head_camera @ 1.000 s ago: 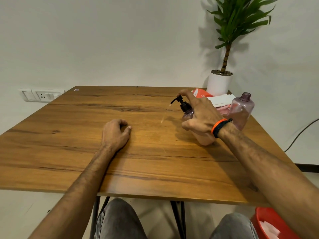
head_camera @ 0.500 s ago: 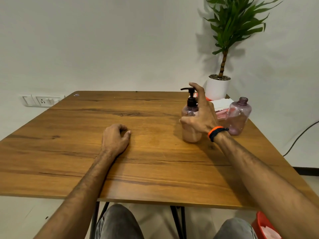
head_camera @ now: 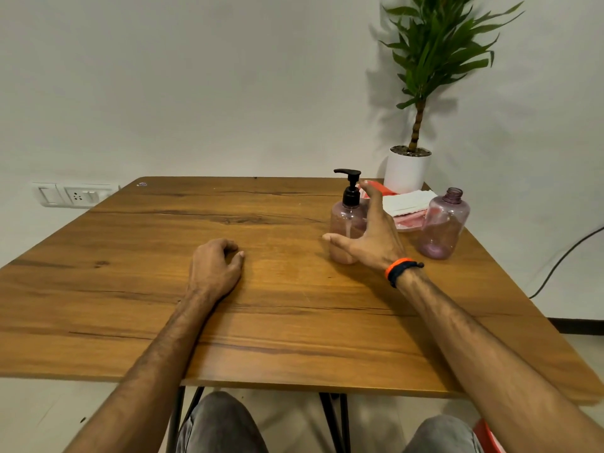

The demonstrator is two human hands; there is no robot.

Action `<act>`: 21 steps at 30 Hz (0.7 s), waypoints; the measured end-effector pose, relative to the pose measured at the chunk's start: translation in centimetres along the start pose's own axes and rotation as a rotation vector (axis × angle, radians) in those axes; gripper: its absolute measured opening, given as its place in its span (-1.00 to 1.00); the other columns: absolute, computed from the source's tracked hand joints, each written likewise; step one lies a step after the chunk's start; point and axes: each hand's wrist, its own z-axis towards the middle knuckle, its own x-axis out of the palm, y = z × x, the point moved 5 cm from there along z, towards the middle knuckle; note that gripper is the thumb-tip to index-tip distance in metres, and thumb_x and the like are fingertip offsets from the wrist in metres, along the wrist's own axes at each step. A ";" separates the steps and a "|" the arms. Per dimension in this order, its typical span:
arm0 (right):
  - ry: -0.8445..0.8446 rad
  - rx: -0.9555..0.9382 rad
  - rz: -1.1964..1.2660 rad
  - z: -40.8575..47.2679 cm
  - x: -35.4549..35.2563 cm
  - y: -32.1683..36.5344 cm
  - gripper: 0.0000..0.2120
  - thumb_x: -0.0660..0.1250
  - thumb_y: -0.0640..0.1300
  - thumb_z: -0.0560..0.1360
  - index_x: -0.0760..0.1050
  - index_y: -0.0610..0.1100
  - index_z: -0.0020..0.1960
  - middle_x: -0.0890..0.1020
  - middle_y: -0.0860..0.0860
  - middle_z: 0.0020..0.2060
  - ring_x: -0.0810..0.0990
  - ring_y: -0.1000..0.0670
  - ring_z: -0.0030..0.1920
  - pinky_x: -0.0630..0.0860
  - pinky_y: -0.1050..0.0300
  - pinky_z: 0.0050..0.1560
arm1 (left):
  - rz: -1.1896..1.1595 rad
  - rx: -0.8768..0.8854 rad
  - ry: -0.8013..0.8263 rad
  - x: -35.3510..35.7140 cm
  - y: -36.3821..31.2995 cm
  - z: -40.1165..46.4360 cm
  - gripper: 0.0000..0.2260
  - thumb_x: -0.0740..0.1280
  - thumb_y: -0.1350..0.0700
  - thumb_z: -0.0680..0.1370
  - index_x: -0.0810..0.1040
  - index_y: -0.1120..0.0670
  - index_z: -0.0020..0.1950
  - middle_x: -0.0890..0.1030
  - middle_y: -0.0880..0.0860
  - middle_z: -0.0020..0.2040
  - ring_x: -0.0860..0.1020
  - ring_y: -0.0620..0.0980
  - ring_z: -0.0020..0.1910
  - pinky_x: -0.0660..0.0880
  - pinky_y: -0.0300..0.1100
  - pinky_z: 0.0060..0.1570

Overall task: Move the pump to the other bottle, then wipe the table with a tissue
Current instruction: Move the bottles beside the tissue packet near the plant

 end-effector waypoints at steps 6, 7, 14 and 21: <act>-0.019 0.120 -0.104 -1.9 0.4 -2.1 -0.11 0.59 0.15 0.20 0.25 -0.04 0.38 0.50 -0.03 0.29 0.49 -0.05 0.25 0.39 0.19 0.13 | -0.001 0.007 0.010 0.1 0.0 0.1 -0.74 0.37 0.08 0.52 0.62 0.20 0.14 0.65 0.15 0.14 0.57 0.13 0.16 0.46 -0.09 0.21; -0.023 0.134 -0.110 -1.8 0.6 -2.2 -0.15 0.60 0.13 0.20 0.28 -0.05 0.35 0.52 -0.03 0.26 0.50 -0.03 0.21 0.39 0.19 0.11 | -0.003 0.010 0.010 0.1 0.0 0.1 -0.74 0.37 0.08 0.52 0.62 0.20 0.14 0.65 0.16 0.14 0.57 0.13 0.16 0.46 -0.08 0.21; -0.048 0.170 -0.074 1.4 3.1 -2.1 -0.20 0.62 0.07 0.20 0.33 -0.09 0.31 0.55 -0.04 0.21 0.52 -0.07 0.20 0.51 0.02 0.20 | 0.002 0.018 -0.012 0.0 0.4 0.2 -0.75 0.37 0.08 0.52 0.63 0.19 0.11 0.66 0.14 0.10 0.58 0.12 0.13 0.47 -0.10 0.16; -0.081 0.214 -0.047 6.5 6.1 -2.5 -0.17 0.61 0.02 0.21 0.30 -0.10 0.36 0.53 -0.08 0.26 0.50 -0.11 0.25 0.47 0.01 0.23 | -0.009 0.043 -0.050 0.2 0.5 0.3 -0.79 0.37 0.09 0.50 0.64 0.16 0.06 0.67 0.11 0.06 0.60 0.10 0.08 0.46 -0.17 0.09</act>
